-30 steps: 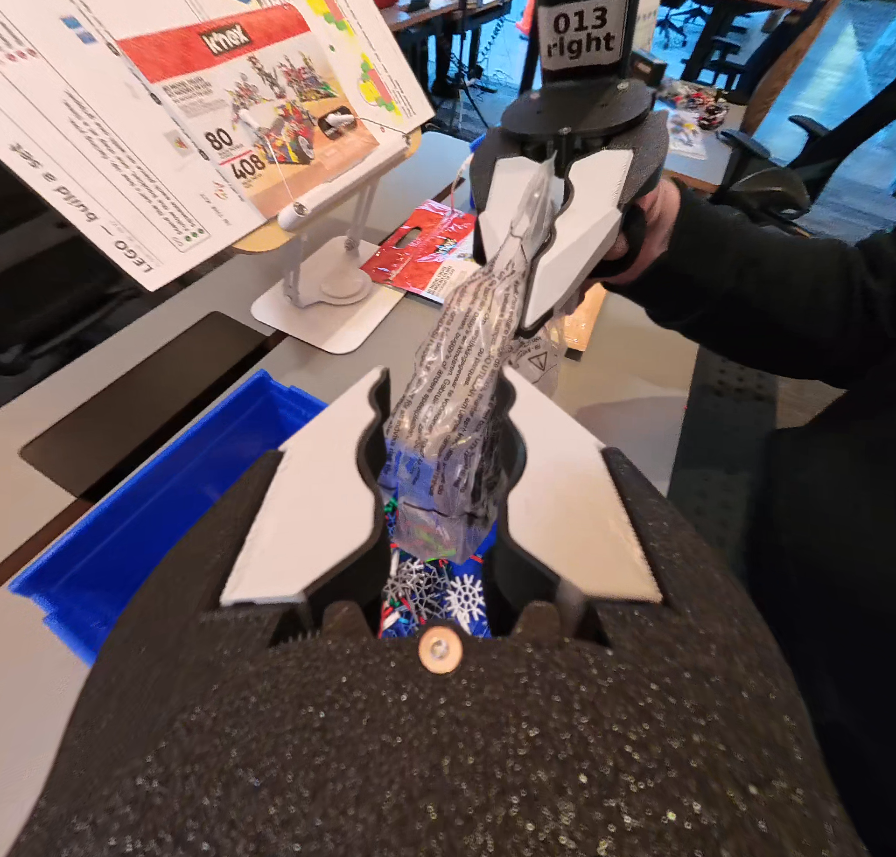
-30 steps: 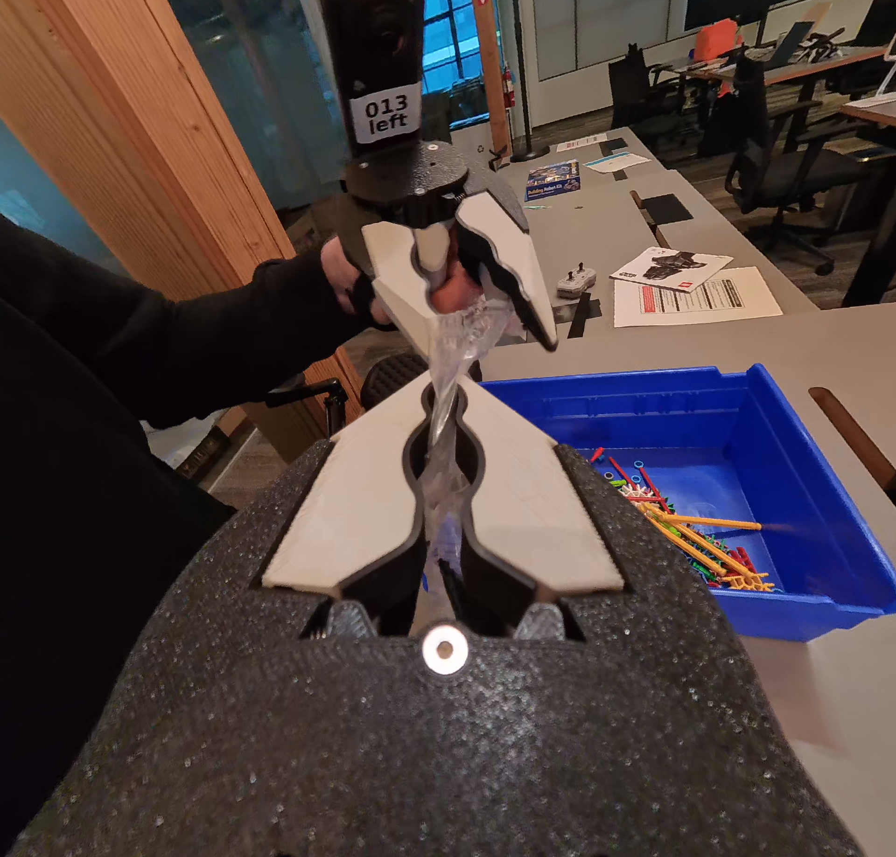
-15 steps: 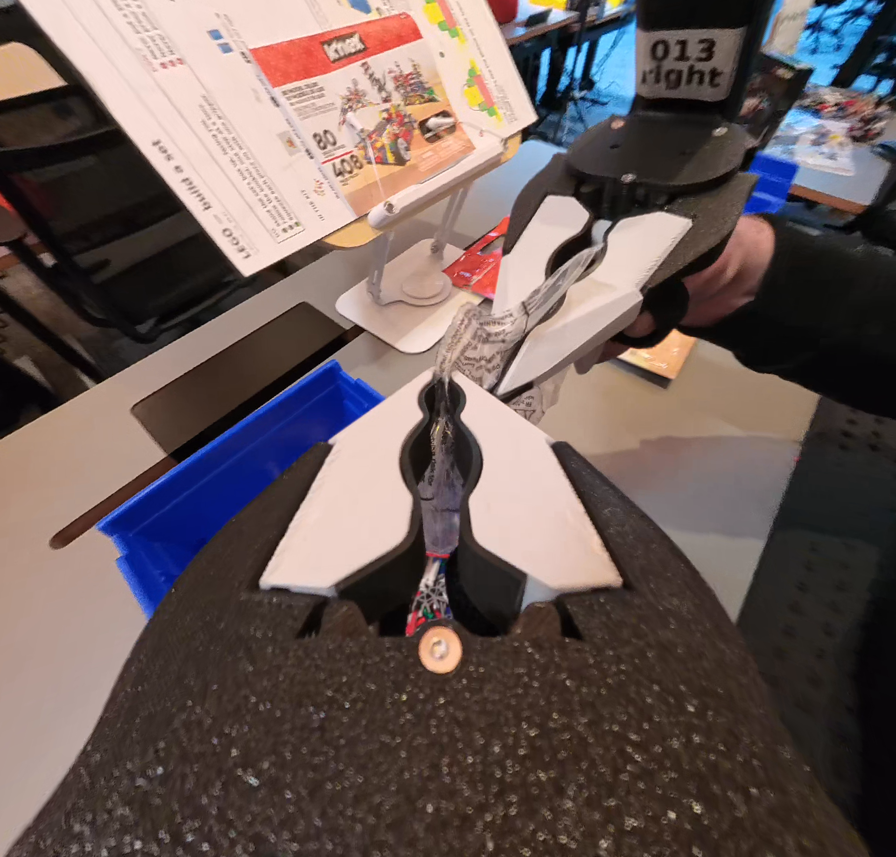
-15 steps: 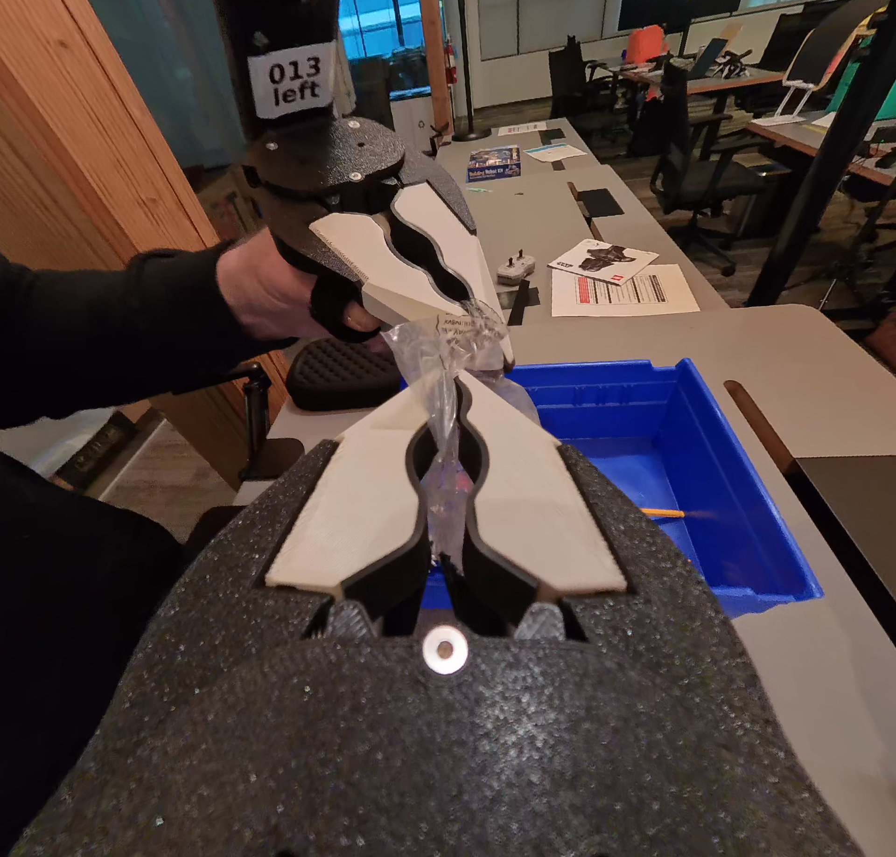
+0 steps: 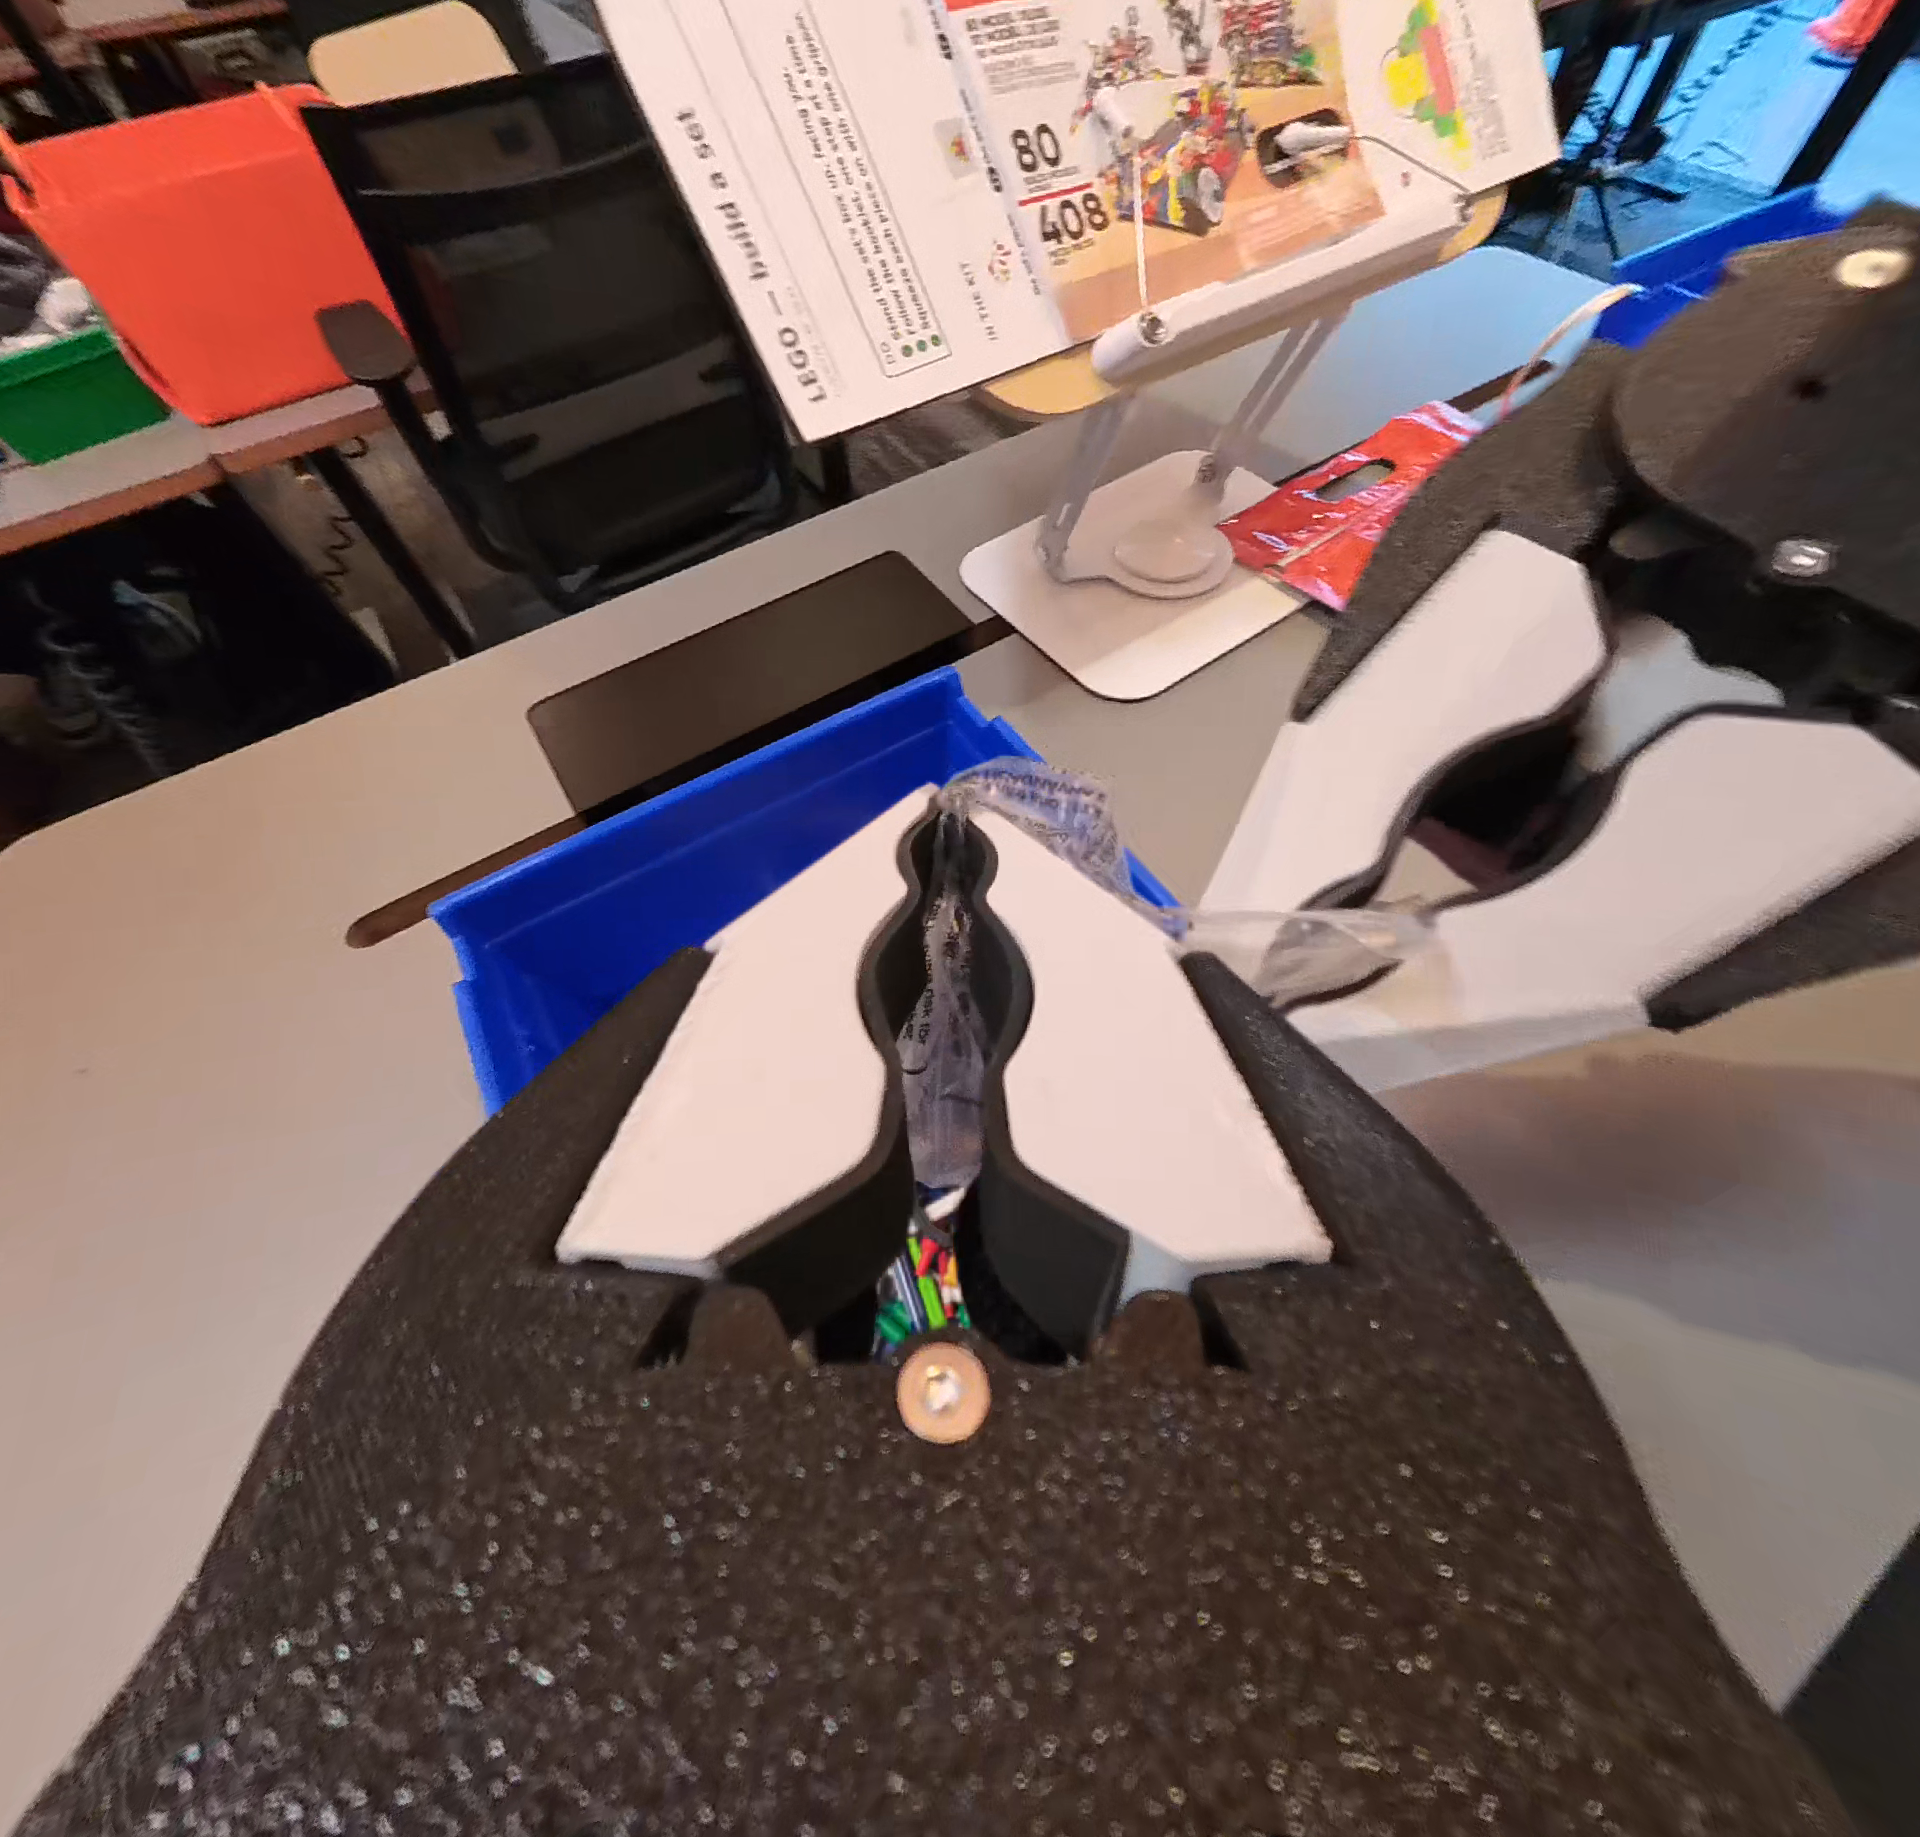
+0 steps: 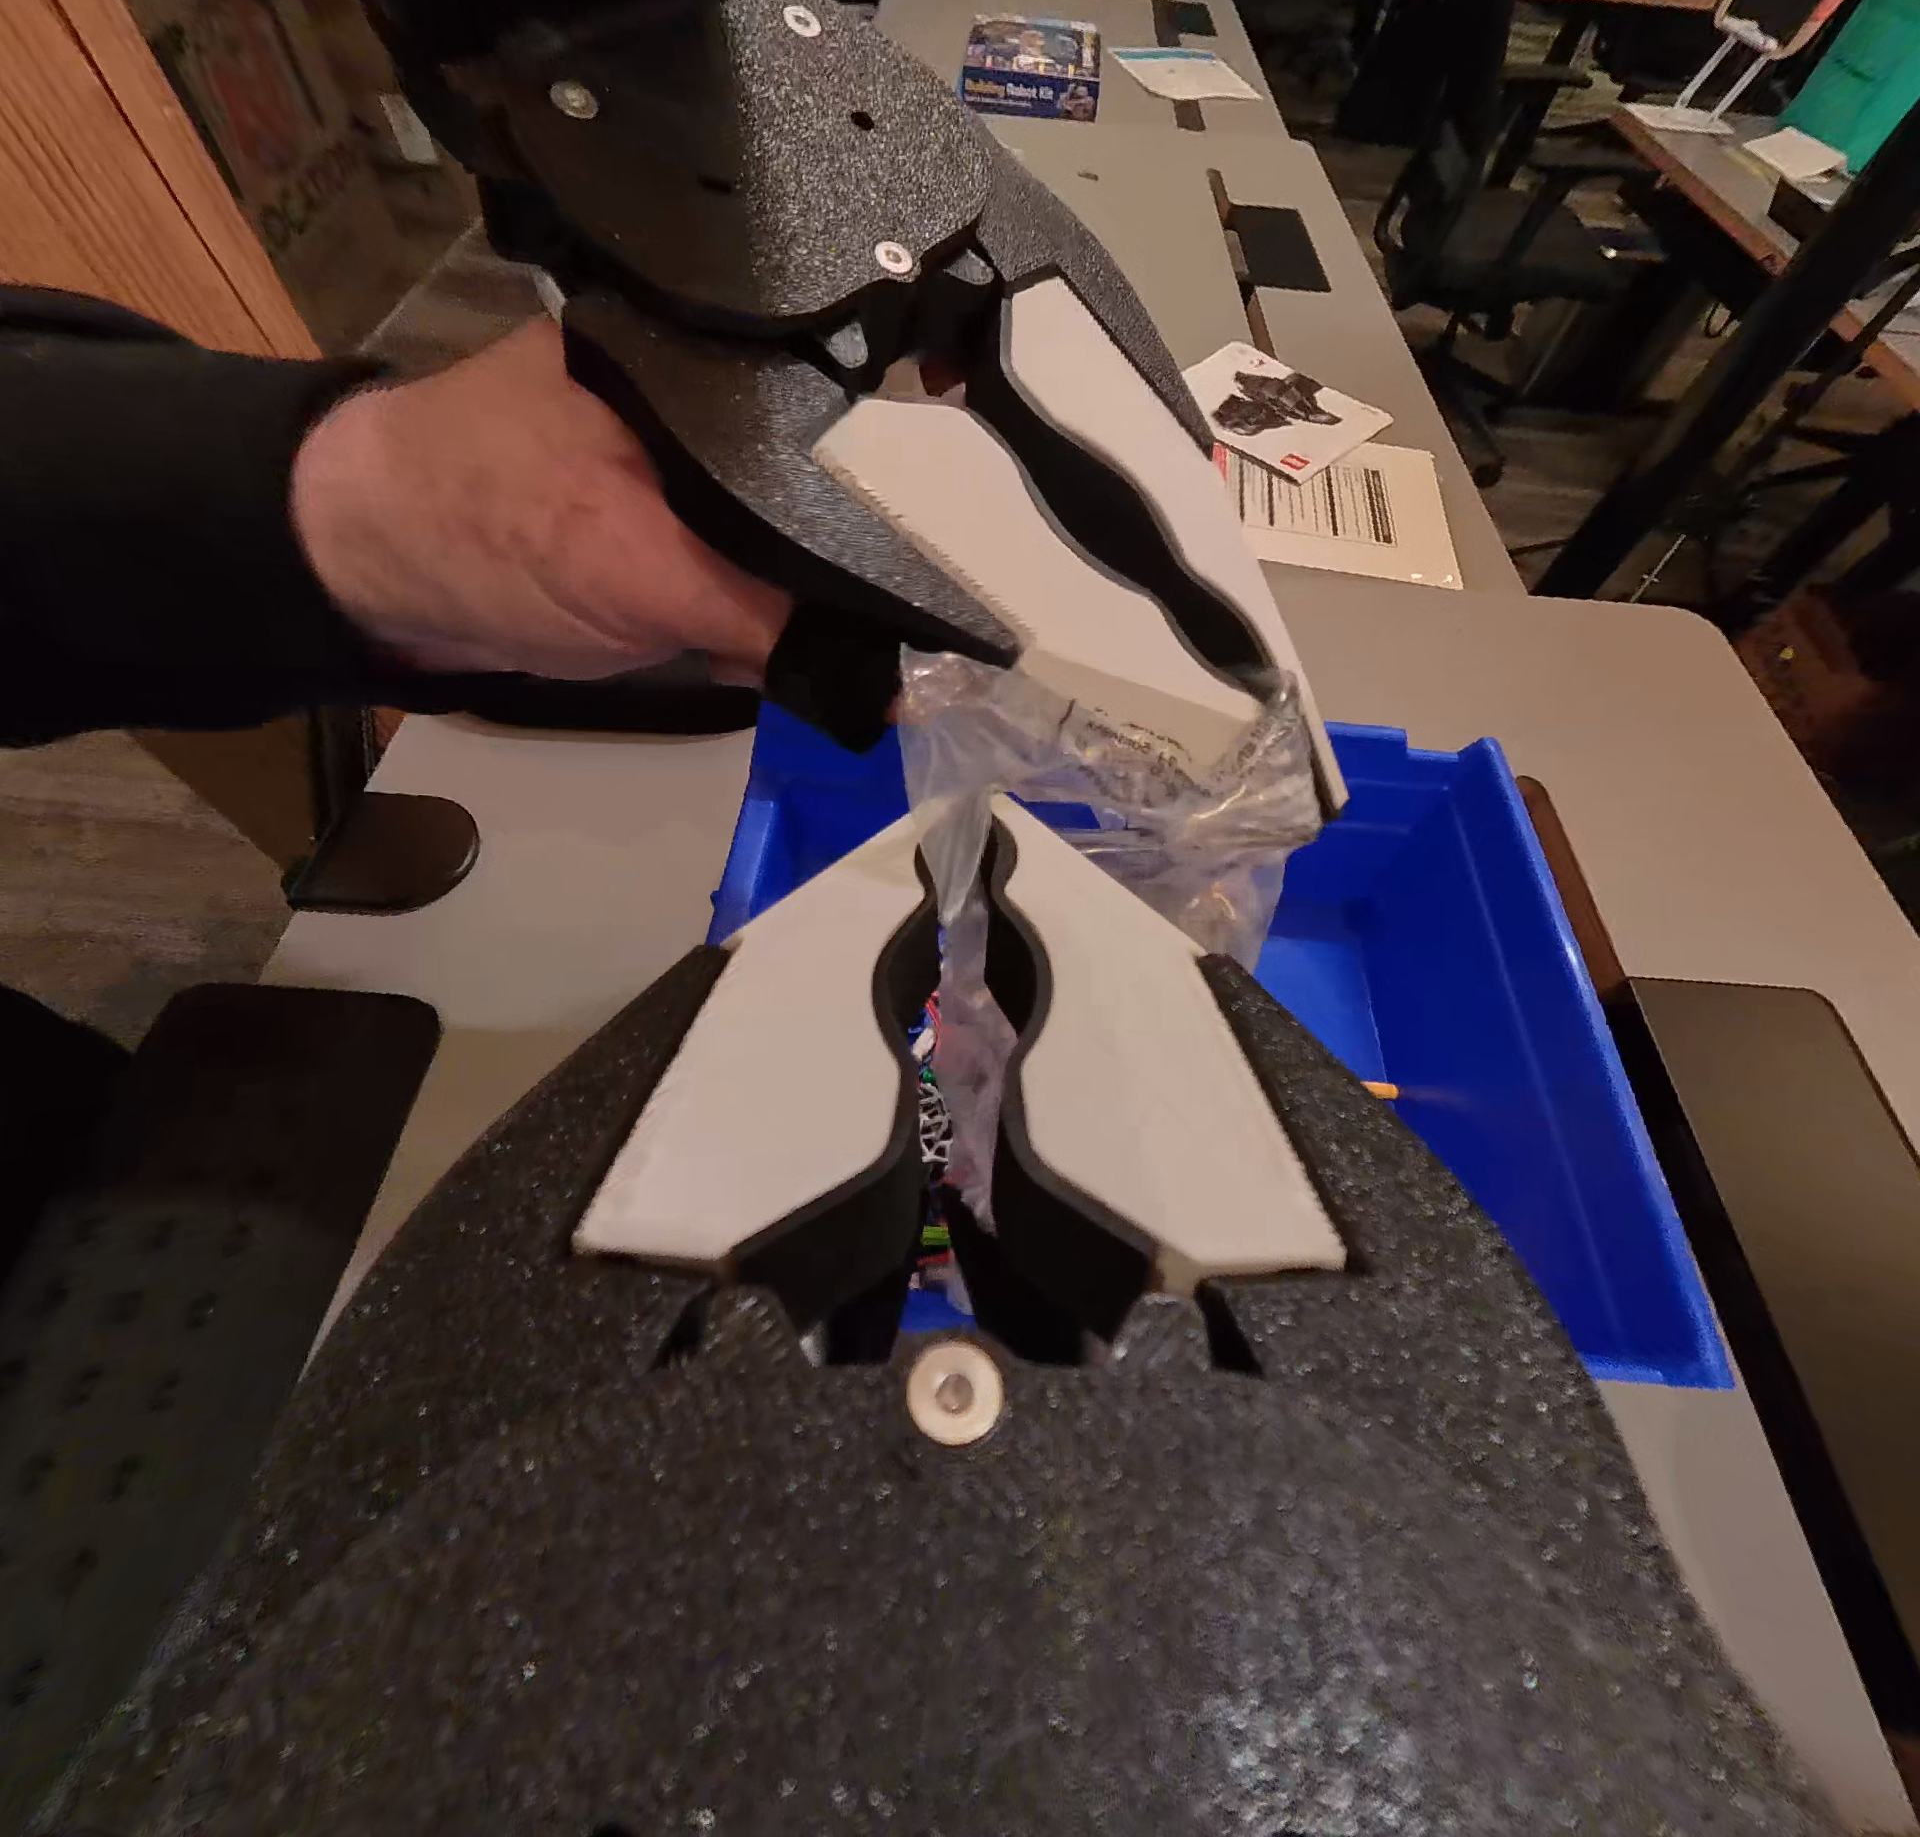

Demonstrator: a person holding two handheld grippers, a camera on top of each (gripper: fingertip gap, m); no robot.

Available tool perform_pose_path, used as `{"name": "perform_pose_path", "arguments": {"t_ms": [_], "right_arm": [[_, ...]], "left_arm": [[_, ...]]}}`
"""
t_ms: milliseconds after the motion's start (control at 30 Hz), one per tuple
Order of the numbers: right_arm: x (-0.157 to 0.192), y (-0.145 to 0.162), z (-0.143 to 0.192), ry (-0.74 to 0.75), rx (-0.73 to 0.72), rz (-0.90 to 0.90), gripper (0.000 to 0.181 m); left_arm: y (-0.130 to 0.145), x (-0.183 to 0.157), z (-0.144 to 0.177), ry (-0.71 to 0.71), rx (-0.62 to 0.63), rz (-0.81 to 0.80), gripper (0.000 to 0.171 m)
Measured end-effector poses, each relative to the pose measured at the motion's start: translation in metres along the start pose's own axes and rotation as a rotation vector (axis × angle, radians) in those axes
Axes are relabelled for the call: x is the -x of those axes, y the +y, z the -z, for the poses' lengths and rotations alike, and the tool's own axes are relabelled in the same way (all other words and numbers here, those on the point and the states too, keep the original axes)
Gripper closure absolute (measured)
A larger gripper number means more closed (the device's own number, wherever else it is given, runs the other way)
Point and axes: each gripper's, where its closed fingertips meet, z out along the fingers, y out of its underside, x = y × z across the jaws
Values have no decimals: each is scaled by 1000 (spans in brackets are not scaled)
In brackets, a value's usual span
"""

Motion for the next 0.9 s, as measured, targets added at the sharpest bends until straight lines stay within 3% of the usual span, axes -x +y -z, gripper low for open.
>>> {"name": "perform_pose_path", "arguments": {"t_ms": [200,367,400,433,467,633,733,900], "right_arm": [[-1,3,-5,57,43,32,181],[-11,-8,12,144,-64,-53,181],[-8,-8,16,137,-77,-57,176],[-5,-8,20,134,-77,-51,158],[-3,-10,26,132,-89,-47,150],[8,-40,80,52,-221,-49,147],[-14,-62,114,70,-342,-178,151],[-28,-58,89,79,-234,-226,149]], "left_arm": [[1,10,-8,-55,-35,64,171],[-21,8,4,8,-145,-2,171],[-23,9,8,7,-151,-8,171],[-25,11,11,1,-161,-18,171],[-29,10,15,10,-188,-24,171],[-49,7,37,81,-378,-19,171],[-56,3,47,113,-423,-58,171],[-66,-12,53,137,-430,-130,171]]}}
